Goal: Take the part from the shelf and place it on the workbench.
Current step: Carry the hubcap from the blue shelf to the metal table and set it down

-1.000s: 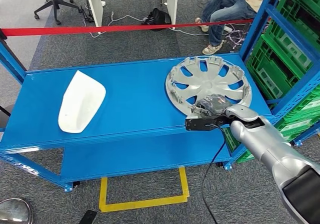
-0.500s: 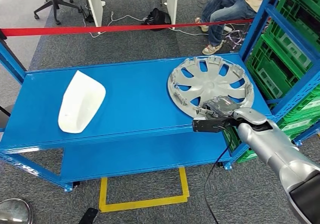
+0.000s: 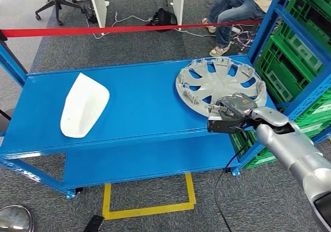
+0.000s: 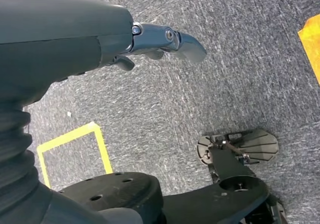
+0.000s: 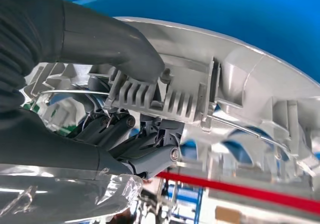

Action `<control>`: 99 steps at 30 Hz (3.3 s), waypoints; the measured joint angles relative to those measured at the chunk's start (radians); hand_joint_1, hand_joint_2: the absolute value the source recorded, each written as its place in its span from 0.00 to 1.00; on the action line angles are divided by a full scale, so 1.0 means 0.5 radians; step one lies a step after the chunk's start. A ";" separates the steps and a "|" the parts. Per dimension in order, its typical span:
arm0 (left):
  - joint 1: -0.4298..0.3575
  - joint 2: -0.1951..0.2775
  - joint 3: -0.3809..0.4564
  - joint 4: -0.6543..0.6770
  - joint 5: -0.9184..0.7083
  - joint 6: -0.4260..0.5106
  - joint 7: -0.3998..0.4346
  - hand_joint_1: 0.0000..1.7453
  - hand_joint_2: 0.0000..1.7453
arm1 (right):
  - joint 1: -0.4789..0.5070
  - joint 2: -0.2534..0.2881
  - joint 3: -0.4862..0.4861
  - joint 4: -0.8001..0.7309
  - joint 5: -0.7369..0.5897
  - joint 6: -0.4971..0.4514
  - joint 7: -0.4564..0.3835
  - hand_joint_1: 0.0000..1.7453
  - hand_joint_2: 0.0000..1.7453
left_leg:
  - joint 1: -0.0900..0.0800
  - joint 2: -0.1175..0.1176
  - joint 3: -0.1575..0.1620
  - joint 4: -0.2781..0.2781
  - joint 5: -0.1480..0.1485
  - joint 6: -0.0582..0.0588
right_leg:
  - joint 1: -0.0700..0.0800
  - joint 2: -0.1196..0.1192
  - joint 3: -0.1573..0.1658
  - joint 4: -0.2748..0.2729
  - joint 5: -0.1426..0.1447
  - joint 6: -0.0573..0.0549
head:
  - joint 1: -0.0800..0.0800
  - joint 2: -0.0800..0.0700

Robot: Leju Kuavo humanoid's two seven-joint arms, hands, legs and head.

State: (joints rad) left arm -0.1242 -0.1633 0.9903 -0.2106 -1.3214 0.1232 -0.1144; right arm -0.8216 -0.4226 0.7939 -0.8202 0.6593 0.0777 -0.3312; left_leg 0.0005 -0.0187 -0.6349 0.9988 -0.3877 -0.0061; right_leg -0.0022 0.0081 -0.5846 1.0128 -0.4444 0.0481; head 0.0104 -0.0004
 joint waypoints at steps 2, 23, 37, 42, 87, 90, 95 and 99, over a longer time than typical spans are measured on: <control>0.000 -0.003 0.000 0.000 0.000 0.000 0.000 0.00 1.00 | 0.000 -0.022 -0.015 -0.058 -0.005 0.007 0.012 1.00 1.00 | 0.000 0.000 0.000 0.000 0.000 0.000 | 0.000 0.000 0.000 0.000 0.000 0.000 | 0.000 0.000; -0.006 -0.009 0.000 0.000 -0.012 0.006 0.000 0.00 1.00 | 0.065 -0.176 -0.183 -0.449 0.008 -0.007 0.067 1.00 1.00 | 0.000 0.000 -0.001 0.000 0.000 0.000 | 0.000 0.000 -0.001 0.000 0.000 0.000 | 0.000 0.000; -0.011 -0.008 0.000 0.000 -0.018 0.006 0.000 0.00 1.00 | 0.113 -0.190 -0.222 -0.479 0.015 -0.031 0.066 1.00 1.00 | 0.000 0.000 -0.001 0.000 0.000 0.000 | 0.000 0.000 -0.001 0.000 0.000 0.000 | 0.000 0.000; -0.011 -0.008 0.000 0.000 -0.018 0.006 0.000 0.00 1.00 | 0.124 -0.196 -0.247 -0.505 0.022 -0.049 0.064 1.00 1.00 | 0.000 0.000 -0.001 0.000 0.000 0.000 | 0.000 0.000 -0.001 0.000 0.000 0.000 | 0.000 0.000; -0.025 -0.025 0.000 0.000 -0.040 0.010 0.000 0.00 1.00 | 0.403 -0.188 -0.585 -0.816 0.180 -0.426 0.054 1.00 1.00 | 0.000 0.000 -0.002 0.000 -0.001 0.000 | 0.000 -0.001 -0.001 0.000 0.000 0.000 | 0.000 0.000; -0.027 -0.025 0.000 0.000 -0.040 0.011 0.000 0.00 1.00 | 0.408 -0.187 -0.590 -0.816 0.192 -0.425 0.053 1.00 1.00 | 0.000 0.000 -0.002 0.000 -0.001 0.000 | 0.000 -0.001 -0.001 0.000 0.000 0.000 | 0.000 0.000; -0.031 -0.025 0.000 0.000 -0.045 0.024 0.010 0.00 1.00 | 0.421 -0.178 -0.616 -0.816 0.210 -0.418 0.048 1.00 1.00 | 0.000 -0.001 -0.002 0.000 -0.001 0.001 | 0.000 -0.001 -0.001 0.000 0.000 0.000 | 0.000 0.000; -0.034 -0.025 0.000 0.000 -0.052 0.030 0.016 0.00 1.00 | 0.423 -0.172 -0.629 -0.816 0.216 -0.414 0.043 1.00 1.00 | 0.000 -0.001 -0.002 0.000 -0.001 0.001 | 0.000 -0.001 -0.001 0.000 0.000 0.000 | 0.000 0.000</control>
State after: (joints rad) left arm -0.1413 -0.1759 0.9903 -0.2106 -1.3475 0.1384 -0.1063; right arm -0.6103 -0.5088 0.4792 -1.2284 0.7672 -0.1292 -0.3096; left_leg 0.0004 -0.0189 -0.6360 0.9987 -0.3880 -0.0059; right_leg -0.0022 0.0077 -0.5852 1.0128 -0.4446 0.0481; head 0.0104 -0.0004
